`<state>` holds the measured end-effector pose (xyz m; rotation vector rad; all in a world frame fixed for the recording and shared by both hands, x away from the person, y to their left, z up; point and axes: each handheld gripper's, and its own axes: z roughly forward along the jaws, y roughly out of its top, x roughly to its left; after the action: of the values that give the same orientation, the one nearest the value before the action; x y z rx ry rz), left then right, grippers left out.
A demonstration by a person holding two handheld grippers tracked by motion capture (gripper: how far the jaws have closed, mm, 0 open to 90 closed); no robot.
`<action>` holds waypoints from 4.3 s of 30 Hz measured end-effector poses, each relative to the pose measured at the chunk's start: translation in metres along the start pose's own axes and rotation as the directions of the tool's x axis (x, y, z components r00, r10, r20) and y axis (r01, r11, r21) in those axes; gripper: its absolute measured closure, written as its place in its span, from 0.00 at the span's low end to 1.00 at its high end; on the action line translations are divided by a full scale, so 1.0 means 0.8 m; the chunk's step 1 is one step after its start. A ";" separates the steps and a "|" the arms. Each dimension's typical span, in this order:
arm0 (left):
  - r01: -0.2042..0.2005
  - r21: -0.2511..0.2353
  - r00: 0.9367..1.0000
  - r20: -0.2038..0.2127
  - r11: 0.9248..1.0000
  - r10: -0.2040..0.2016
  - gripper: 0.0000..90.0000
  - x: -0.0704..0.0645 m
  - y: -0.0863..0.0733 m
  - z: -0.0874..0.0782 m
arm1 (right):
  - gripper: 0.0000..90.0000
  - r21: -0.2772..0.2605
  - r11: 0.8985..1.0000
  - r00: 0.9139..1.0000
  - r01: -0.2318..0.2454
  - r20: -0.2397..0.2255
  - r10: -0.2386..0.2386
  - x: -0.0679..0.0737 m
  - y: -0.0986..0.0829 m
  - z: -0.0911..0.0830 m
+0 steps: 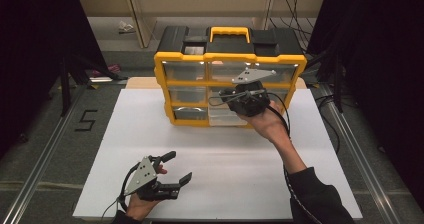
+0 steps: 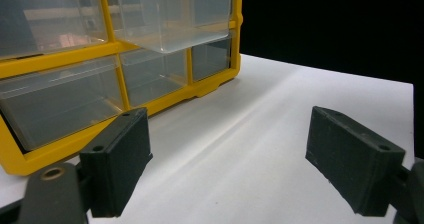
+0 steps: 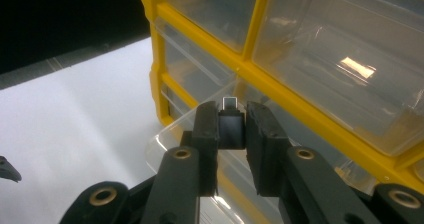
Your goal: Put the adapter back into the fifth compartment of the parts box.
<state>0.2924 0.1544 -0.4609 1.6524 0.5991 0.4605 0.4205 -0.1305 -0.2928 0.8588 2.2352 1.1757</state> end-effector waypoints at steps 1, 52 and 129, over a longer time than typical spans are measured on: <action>-0.005 0.003 1.000 0.000 1.000 0.005 0.20 0.000 0.000 0.000 | 0.85 0.014 1.000 1.000 0.009 0.007 -0.009 0.001 0.001 0.001; -0.004 0.006 1.000 0.002 1.000 0.004 0.20 -0.001 -0.001 0.001 | 0.37 -0.052 0.999 1.000 0.003 -0.021 -0.004 0.034 -0.026 -0.018; -0.003 -0.001 1.000 0.007 1.000 0.003 0.20 -0.002 0.000 0.000 | 0.34 -0.209 0.976 0.991 -0.064 -0.127 0.038 0.080 -0.137 -0.040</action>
<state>0.2913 0.1535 -0.4605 1.6537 0.5915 0.4574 0.3217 -0.1506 -0.3764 0.7803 2.1423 1.4974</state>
